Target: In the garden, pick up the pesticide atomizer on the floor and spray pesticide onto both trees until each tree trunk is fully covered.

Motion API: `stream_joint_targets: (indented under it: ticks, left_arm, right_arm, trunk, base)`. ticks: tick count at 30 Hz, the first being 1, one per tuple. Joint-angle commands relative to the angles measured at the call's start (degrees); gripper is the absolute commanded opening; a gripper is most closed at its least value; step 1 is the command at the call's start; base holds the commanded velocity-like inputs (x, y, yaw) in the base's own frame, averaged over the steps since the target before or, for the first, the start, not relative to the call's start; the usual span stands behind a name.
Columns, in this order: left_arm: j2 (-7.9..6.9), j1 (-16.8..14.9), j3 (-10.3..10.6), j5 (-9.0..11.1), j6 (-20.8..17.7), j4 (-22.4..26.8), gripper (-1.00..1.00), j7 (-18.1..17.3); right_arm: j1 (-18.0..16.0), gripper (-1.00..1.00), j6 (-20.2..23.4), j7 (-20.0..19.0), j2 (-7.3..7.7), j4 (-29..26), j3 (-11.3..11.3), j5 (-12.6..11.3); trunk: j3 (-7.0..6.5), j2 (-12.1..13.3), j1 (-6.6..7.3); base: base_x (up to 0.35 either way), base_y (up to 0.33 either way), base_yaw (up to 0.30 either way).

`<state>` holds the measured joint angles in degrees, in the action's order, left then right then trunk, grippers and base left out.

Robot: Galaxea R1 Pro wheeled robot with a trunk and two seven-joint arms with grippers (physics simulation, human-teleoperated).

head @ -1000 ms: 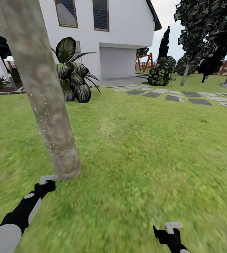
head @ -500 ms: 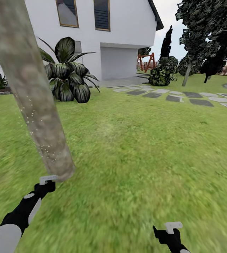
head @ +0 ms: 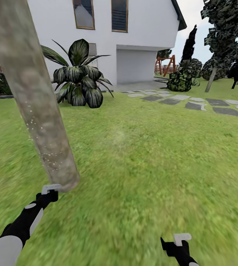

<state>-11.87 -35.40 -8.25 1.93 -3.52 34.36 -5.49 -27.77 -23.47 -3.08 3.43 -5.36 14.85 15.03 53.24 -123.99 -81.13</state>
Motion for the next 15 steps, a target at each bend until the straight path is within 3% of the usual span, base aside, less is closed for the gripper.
stream_joint_targets:
  ticks: [1, 11, 15]
  left_arm:
    - [0.00, 0.0, 0.0, 0.0, 0.0, 0.0, -1.00, 0.0]
    - [0.00, 0.0, 0.0, 0.0, 0.1, 0.0, -1.00, 0.0]
    - [0.00, 0.0, 0.0, 0.0, 0.2, 0.0, -1.00, 0.0]
  right_arm:
    - [0.0, 1.00, 0.0, 0.0, 0.00, 0.0, 0.0, 0.0]
    - [0.0, 1.00, 0.0, 0.0, 0.00, 0.0, 0.0, 0.0]
    - [0.0, 1.00, 0.0, 0.0, 0.00, 0.1, 0.0, 0.0]
  trunk:
    - [0.00, 0.0, 0.00]
    - [0.00, 0.0, 0.00]
    - [0.00, 0.0, 0.00]
  base:
    - [0.178, -0.244, 0.251]
    - [0.177, -0.244, 0.019]
    - [0.161, -0.244, 0.176]
